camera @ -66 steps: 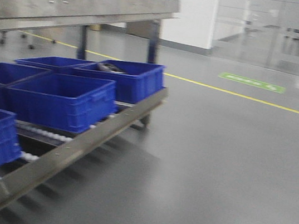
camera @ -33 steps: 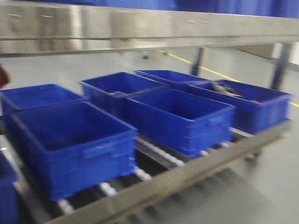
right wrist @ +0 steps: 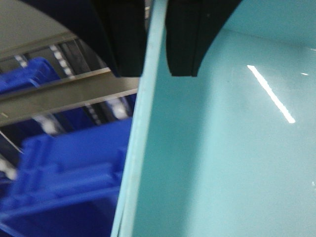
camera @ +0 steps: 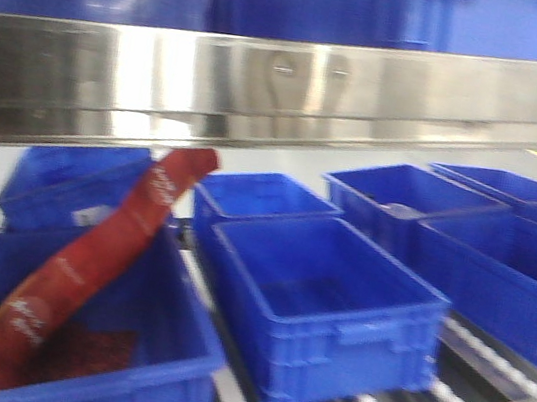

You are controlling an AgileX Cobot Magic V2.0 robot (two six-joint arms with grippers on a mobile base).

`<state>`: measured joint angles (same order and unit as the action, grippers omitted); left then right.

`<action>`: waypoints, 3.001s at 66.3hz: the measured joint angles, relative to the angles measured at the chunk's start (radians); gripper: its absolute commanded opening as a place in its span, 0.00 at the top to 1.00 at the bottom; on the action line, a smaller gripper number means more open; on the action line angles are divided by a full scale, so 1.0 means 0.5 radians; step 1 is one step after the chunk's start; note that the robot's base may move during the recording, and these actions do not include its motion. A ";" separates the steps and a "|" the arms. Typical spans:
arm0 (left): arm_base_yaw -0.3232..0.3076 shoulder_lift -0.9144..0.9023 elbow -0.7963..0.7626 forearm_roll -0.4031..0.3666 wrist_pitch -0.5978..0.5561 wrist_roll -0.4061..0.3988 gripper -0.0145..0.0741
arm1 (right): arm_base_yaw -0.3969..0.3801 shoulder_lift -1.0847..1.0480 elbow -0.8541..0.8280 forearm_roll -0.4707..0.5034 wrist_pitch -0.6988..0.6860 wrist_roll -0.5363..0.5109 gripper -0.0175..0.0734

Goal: Move two blue bins to right shelf middle

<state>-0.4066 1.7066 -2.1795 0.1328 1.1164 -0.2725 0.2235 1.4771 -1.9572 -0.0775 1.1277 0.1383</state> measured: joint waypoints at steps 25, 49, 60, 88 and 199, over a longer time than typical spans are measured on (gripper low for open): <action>0.000 0.000 0.000 0.000 -0.004 0.000 0.96 | 0.000 0.000 0.000 0.000 0.000 0.000 0.99; 0.000 0.000 0.000 0.000 0.000 0.000 0.96 | 0.000 0.000 0.000 0.000 0.000 0.000 0.99; 0.000 0.000 0.000 0.000 0.000 0.000 0.96 | 0.000 0.000 0.000 0.000 0.000 0.000 0.99; 0.000 0.000 0.000 0.000 0.000 0.000 0.96 | 0.000 0.000 0.000 0.000 0.000 0.000 0.99; 0.011 0.345 0.345 0.113 -0.038 -0.211 0.35 | -0.002 0.740 0.004 -0.018 0.001 0.178 0.33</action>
<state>-0.4011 1.8791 -2.0069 0.1892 1.0973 -0.3779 0.2224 1.8469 -1.9554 -0.0864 1.1282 0.2274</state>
